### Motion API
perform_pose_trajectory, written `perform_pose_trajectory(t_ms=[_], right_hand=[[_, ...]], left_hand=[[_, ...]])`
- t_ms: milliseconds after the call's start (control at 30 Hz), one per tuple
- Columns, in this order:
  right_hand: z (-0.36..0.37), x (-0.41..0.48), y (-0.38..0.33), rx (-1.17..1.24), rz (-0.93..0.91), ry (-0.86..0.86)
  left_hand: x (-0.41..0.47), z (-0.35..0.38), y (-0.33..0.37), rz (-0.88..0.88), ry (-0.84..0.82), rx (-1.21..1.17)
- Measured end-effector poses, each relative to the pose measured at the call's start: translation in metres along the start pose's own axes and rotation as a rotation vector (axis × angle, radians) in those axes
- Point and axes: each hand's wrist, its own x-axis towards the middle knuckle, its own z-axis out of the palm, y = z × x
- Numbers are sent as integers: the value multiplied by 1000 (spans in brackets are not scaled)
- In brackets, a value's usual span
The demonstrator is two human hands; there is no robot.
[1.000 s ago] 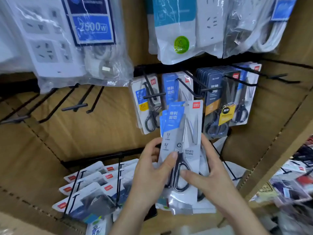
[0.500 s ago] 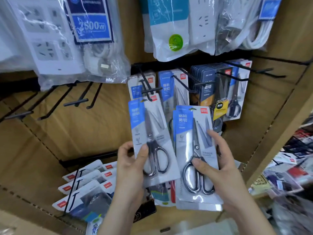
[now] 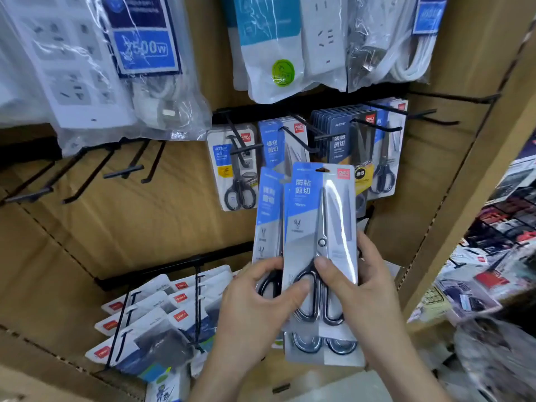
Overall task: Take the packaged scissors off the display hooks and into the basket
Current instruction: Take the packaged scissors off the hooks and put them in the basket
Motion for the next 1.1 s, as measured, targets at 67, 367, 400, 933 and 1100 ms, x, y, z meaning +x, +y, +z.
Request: perform_pose_trajectory(t_ms=[67, 367, 400, 933, 1100], right_hand=[[0, -5, -3, -2, 8, -17], [-10, -16, -7, 156, 145, -211], [-12, -18, -7, 155, 153, -228], [-42, -19, 15, -271, 136, 153], [-20, -26, 15, -101, 247, 184]], left_hand=[[-1, 0, -1, -29, 2, 2], [-5, 3, -1, -47, 249, -153], [-4, 2, -1, -43, 279, -162], [-10, -21, -11, -19, 269, -199], [-17, -8, -13, 31, 103, -115]])
